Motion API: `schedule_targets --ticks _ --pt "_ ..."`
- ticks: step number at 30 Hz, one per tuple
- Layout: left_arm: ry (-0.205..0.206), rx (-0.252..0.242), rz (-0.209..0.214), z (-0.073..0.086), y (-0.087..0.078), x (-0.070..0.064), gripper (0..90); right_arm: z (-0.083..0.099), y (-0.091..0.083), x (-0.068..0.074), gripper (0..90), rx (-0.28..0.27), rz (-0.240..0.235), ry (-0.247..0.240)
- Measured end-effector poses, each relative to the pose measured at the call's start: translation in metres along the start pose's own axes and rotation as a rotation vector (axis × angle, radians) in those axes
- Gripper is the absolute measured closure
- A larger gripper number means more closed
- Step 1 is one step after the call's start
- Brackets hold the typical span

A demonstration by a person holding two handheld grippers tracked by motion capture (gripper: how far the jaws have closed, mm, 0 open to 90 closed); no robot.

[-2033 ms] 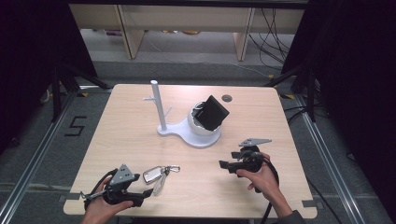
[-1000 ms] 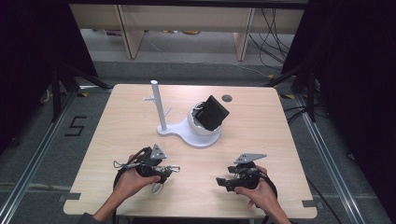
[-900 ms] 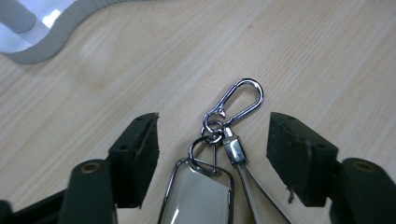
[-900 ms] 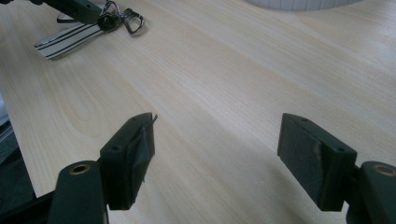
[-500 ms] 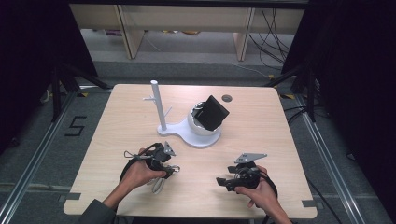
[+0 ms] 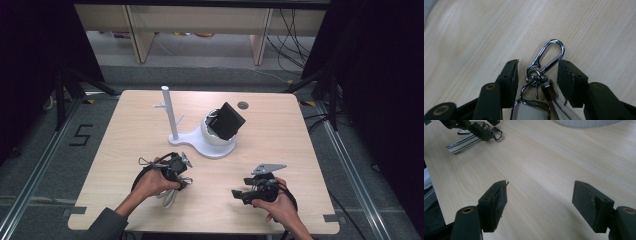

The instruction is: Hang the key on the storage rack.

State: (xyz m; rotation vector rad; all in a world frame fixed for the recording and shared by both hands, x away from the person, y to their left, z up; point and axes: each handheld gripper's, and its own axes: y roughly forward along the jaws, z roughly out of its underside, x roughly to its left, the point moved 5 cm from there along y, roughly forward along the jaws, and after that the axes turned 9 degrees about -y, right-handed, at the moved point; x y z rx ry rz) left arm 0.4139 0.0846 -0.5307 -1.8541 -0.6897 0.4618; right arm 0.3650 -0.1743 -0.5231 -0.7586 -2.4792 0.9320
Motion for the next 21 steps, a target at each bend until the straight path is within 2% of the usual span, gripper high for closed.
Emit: schedule_targets --ticks 4,5,6,8,9,13,14,17,18,19,21 --pt "-0.009 0.011 -0.007 -0.005 0.001 0.0 55.6 0.0 0.0 0.0 29.3 0.001 -0.001 -0.001" --pt "-0.022 0.013 -0.006 -0.006 0.002 -0.001 55.6 0.0 0.0 0.0 29.2 0.001 -0.002 0.001" --pt "-0.021 0.011 -0.023 -0.008 0.002 0.001 58.2 0.0 -0.001 0.001 29.3 0.002 -0.003 0.006" --pt "-0.024 0.017 -0.023 -0.01 0.001 0.005 58.7 0.0 0.0 0.001 29.3 0.001 -0.006 0.001" --pt "-0.051 0.016 -0.015 -0.01 0.001 0.005 58.7 0.0 0.0 0.001 29.4 -0.002 -0.007 -0.006" --pt "-0.064 0.011 -0.019 -0.01 0.003 0.01 58.8 0.0 0.0 0.001 29.4 0.001 -0.006 -0.005" --pt "-0.081 0.027 -0.006 -0.009 0.003 0.01 58.6 0.0 0.0 0.001 29.4 0.004 -0.011 0.005" --pt "-0.087 0.039 0.011 -0.007 0.002 0.008 57.9 0.0 0.0 0.001 29.4 -0.001 -0.011 -0.01" --pt "-0.087 0.046 0.014 -0.006 0.002 0.008 58.0 0.0 -0.001 0.002 29.4 0.005 -0.011 0.008" --pt "-0.095 0.054 0.022 -0.005 0.002 0.007 58.5 0.0 0.0 0.001 29.4 0.001 -0.009 -0.006" --pt "-0.109 0.072 0.035 -0.004 0.001 0.006 61.1 0.0 0.0 0.001 29.4 0.003 -0.008 -0.005"
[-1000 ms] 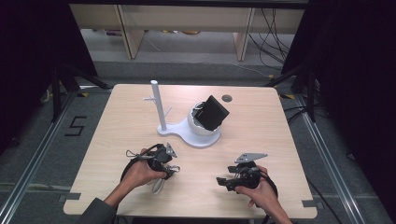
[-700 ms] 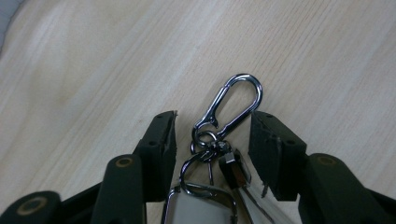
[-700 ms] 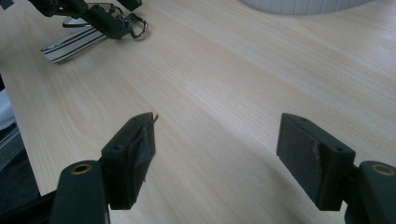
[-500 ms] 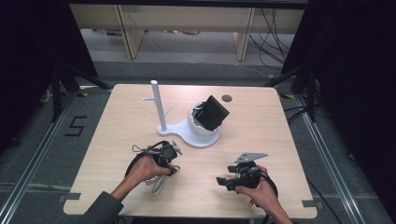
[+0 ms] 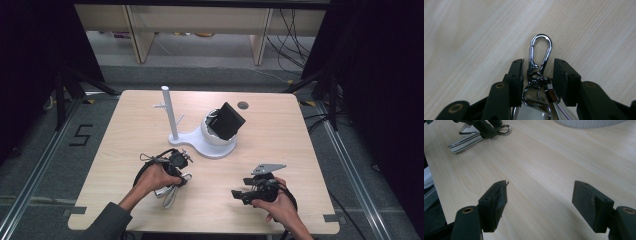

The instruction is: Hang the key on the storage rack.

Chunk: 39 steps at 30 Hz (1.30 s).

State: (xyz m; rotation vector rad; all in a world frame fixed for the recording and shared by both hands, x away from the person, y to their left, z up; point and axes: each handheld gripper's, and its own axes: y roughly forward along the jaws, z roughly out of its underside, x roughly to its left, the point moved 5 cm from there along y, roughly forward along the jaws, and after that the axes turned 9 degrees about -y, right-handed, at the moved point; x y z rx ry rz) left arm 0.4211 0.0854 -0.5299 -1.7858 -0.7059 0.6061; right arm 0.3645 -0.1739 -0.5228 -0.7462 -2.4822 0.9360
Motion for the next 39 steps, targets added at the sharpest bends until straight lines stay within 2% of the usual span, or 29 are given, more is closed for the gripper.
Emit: schedule_targets --ticks 2,3,6,9,13,15,17,18,21,22,23,25,28,30,33,35,38,39 --pt "0.004 0.015 -0.001 0.001 0.0 0.0 63.6 0.0 0.0 0.0 29.4 -0.001 0.003 -0.004" --pt "0.005 0.027 0.001 0.001 -0.001 0.0 64.1 0.0 0.002 0.002 29.4 -0.015 -0.013 0.001" --pt "0.002 0.045 -0.002 -0.001 -0.001 0.002 68.9 0.0 0.002 0.001 29.5 0.003 -0.004 -0.006" --pt "0.034 0.067 -0.012 -0.002 -0.001 0.001 71.4 0.0 0.001 0.002 29.7 0.001 -0.004 -0.007" --pt "0.11 0.102 -0.054 -0.001 -0.001 -0.005 72.8 0.0 0.002 0.002 29.8 0.001 -0.007 -0.006" --pt "0.13 0.121 -0.07 -0.001 -0.002 -0.006 72.6 0.0 0.001 0.003 29.9 0.006 -0.009 0.007" --pt "0.158 0.139 -0.1 -0.002 -0.001 -0.008 72.3 0.0 0.002 0.001 29.9 0.0 -0.002 -0.015" --pt "0.178 0.149 -0.118 -0.003 -0.001 -0.01 72.0 0.0 0.001 0.004 30.0 0.006 -0.011 0.009" --pt "0.202 0.178 -0.164 -0.006 0.001 -0.014 71.3 -0.001 0.002 0.003 30.1 0.002 -0.007 -0.014" --pt "0.209 0.186 -0.172 -0.006 0.001 -0.014 69.8 -0.001 0.002 0.005 30.1 0.006 -0.013 0.002" --pt "0.218 0.194 -0.181 -0.007 0.001 -0.016 69.9 -0.001 0.002 0.003 30.1 0.002 -0.012 -0.021" --pt "0.243 0.2 -0.206 -0.007 0.002 -0.019 71.5 -0.001 0.002 0.005 30.2 0.007 -0.017 -0.003" --pt "0.27 0.206 -0.239 -0.006 0.002 -0.023 72.2 -0.001 0.002 0.005 30.2 0.003 -0.015 -0.01" --pt "0.263 0.22 -0.234 -0.007 0.003 -0.023 73.2 -0.001 0.002 0.005 30.3 0.003 -0.019 -0.009" --pt "0.242 0.226 -0.199 -0.008 0.002 -0.019 74.5 -0.002 0.002 0.006 30.5 -0.002 -0.021 -0.008" --pt "0.232 0.218 -0.17 -0.008 0.002 -0.016 74.8 -0.002 0.002 0.006 30.7 -0.007 -0.021 -0.021" --pt "0.214 0.198 -0.137 -0.007 0.001 -0.012 75.0 -0.002 0.002 0.006 30.7 -0.004 -0.027 0.003" --pt "0.204 0.189 -0.116 -0.006 0.0 -0.01 75.1 -0.002 0.002 0.005 30.7 -0.008 -0.015 -0.007"
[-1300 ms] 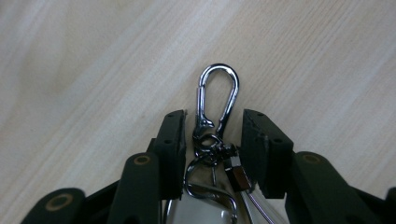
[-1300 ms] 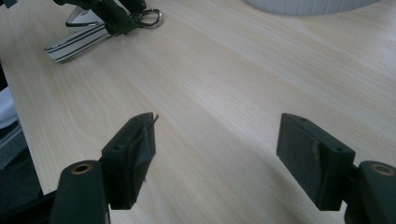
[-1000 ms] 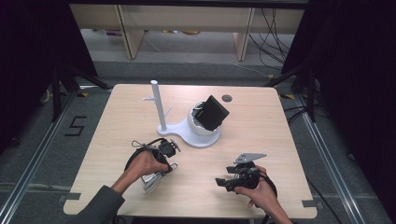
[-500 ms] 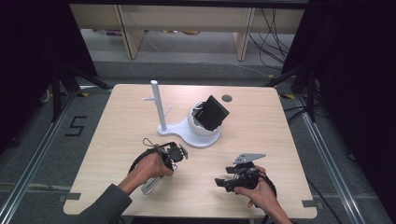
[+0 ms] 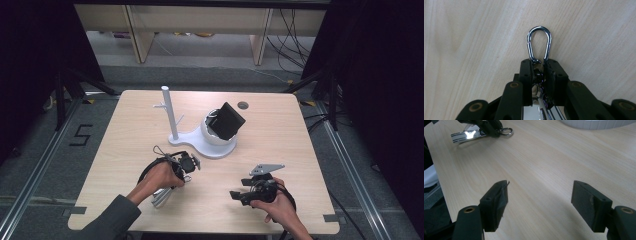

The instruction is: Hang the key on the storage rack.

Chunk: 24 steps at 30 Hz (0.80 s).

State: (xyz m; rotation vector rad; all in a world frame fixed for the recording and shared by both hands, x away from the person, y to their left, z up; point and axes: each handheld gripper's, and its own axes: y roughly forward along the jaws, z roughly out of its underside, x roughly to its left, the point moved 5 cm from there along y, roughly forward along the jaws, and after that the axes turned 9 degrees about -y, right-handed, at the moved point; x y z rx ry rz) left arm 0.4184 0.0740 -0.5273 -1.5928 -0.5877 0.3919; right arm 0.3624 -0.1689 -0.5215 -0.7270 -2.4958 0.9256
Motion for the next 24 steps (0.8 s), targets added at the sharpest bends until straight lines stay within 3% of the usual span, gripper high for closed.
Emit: schedule_targets --ticks 3,9,10,13,17,19,21,24 --pt "-0.025 -0.02 0.043 0.002 0.0 0.004 75.2 0.0 0.0 0.0 30.8 0.007 -0.004 0.011" --pt "-0.033 -0.043 0.078 0.005 0.0 0.006 75.2 0.0 0.0 -0.001 31.0 0.003 -0.006 0.005" --pt "-0.034 -0.043 0.078 0.006 -0.001 0.006 75.2 0.0 0.001 -0.004 31.0 -0.007 -0.005 -0.03" --pt "-0.04 -0.06 0.095 0.007 -0.004 0.008 75.2 0.0 0.001 -0.004 31.1 -0.008 -0.006 -0.033" --pt "-0.052 -0.076 0.092 0.01 -0.015 0.013 75.2 0.0 0.001 -0.004 31.1 -0.011 0.001 -0.028" --pt "-0.057 -0.084 0.087 0.011 -0.022 0.017 75.2 0.001 0.0 -0.002 31.1 0.005 -0.003 0.003" --pt "-0.057 -0.089 0.081 0.013 -0.03 0.02 75.2 0.0 0.001 -0.005 31.1 -0.009 0.003 -0.025" --pt "-0.071 -0.104 0.074 0.016 -0.043 0.027 75.2 0.0 0.001 -0.004 31.1 -0.006 -0.004 -0.028"
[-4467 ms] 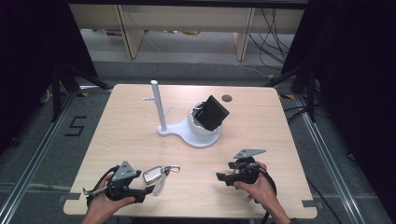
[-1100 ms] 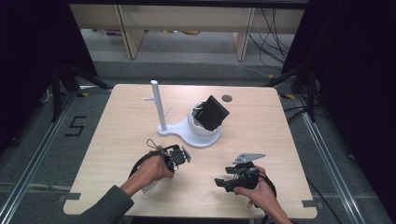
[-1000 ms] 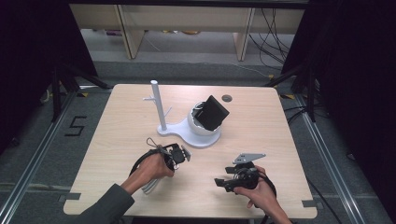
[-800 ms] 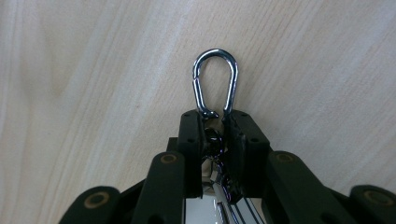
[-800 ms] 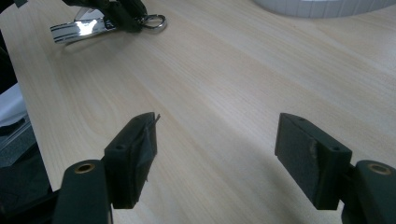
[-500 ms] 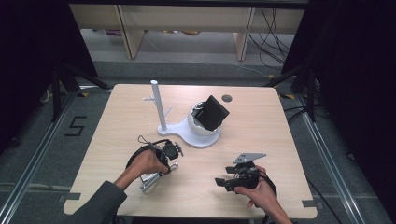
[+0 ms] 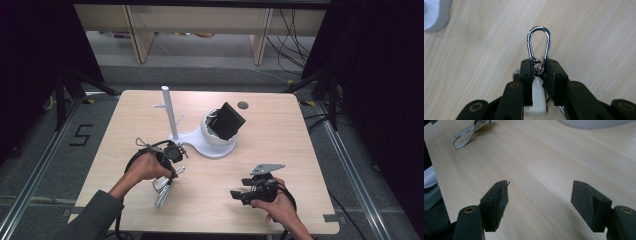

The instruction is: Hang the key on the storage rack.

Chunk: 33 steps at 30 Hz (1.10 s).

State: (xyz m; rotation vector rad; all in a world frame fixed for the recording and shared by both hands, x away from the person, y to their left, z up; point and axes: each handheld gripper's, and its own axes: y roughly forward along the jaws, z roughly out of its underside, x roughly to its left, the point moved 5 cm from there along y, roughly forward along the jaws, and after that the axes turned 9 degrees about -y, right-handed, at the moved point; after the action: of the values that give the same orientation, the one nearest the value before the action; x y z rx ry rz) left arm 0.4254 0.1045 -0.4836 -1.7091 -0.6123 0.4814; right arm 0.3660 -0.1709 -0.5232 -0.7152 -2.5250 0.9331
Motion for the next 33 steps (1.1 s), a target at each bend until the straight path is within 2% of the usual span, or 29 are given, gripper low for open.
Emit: schedule_targets --ticks 2,3,8,9,10,11,12,18,20,21,22,24,25,26,27,28,29,30,31,33 --pt "-0.008 -0.014 -0.008 0.001 -0.01 0.004 75.2 0.0 0.0 0.0 31.1 -0.003 0.007 0.003" --pt "-0.011 -0.023 -0.015 0.001 -0.015 0.007 75.2 0.0 -0.001 0.002 31.1 0.003 0.009 0.03" --pt "-0.03 -0.043 -0.043 0.003 -0.04 0.019 75.2 0.0 -0.001 0.001 31.1 0.002 0.009 0.028" --pt "-0.035 -0.053 -0.051 0.003 -0.045 0.022 75.2 0.0 -0.001 0.003 31.1 0.005 0.005 0.042" --pt "-0.036 -0.053 -0.051 0.003 -0.05 0.025 75.2 0.0 -0.001 0.002 31.1 0.002 0.004 0.032" --pt "-0.043 -0.064 -0.06 0.003 -0.055 0.028 75.2 0.0 -0.001 0.003 31.1 0.007 0.006 0.043" --pt "-0.051 -0.069 -0.064 0.003 -0.061 0.03 75.2 0.0 -0.001 0.001 31.1 0.004 0.009 0.028" --pt "-0.076 -0.078 -0.092 0.003 -0.085 0.047 75.2 0.0 -0.001 0.002 31.1 0.005 0.007 0.036" --pt "-0.088 -0.086 -0.103 0.004 -0.092 0.052 75.2 0.0 -0.001 0.002 31.1 0.011 0.0 0.037" --pt "-0.091 -0.085 -0.098 0.004 -0.096 0.054 75.2 0.0 -0.001 0.004 31.1 0.011 0.0 0.056" --pt "-0.096 -0.091 -0.104 0.004 -0.099 0.058 75.2 0.0 -0.001 0.001 31.0 0.011 0.003 0.033" --pt "-0.117 -0.098 -0.108 0.006 -0.105 0.062 75.2 0.0 -0.001 0.002 31.1 0.015 -0.002 0.048" --pt "-0.124 -0.1 -0.112 0.006 -0.107 0.064 75.2 0.0 -0.001 0.001 31.1 0.008 -0.002 0.031" --pt "-0.121 -0.093 -0.113 0.007 -0.109 0.066 75.2 0.0 -0.001 0.003 31.1 0.013 -0.002 0.051" --pt "-0.129 -0.095 -0.113 0.008 -0.111 0.068 75.2 0.0 -0.001 0.001 31.1 0.008 0.003 0.035" --pt "-0.133 -0.102 -0.116 0.008 -0.114 0.07 75.2 0.0 -0.001 0.002 31.0 0.011 -0.002 0.045" --pt "-0.153 -0.115 -0.109 0.008 -0.115 0.071 75.2 0.0 -0.002 0.001 31.0 0.011 0.002 0.042" --pt "-0.142 -0.108 -0.117 0.008 -0.119 0.074 75.2 0.0 -0.002 0.001 31.0 0.009 0.003 0.039" --pt "-0.151 -0.108 -0.121 0.008 -0.121 0.075 75.2 0.0 -0.002 0.002 31.1 0.012 -0.001 0.053" --pt "-0.159 -0.109 -0.127 0.008 -0.124 0.079 75.2 0.0 -0.001 0.001 31.1 0.009 -0.003 0.034"
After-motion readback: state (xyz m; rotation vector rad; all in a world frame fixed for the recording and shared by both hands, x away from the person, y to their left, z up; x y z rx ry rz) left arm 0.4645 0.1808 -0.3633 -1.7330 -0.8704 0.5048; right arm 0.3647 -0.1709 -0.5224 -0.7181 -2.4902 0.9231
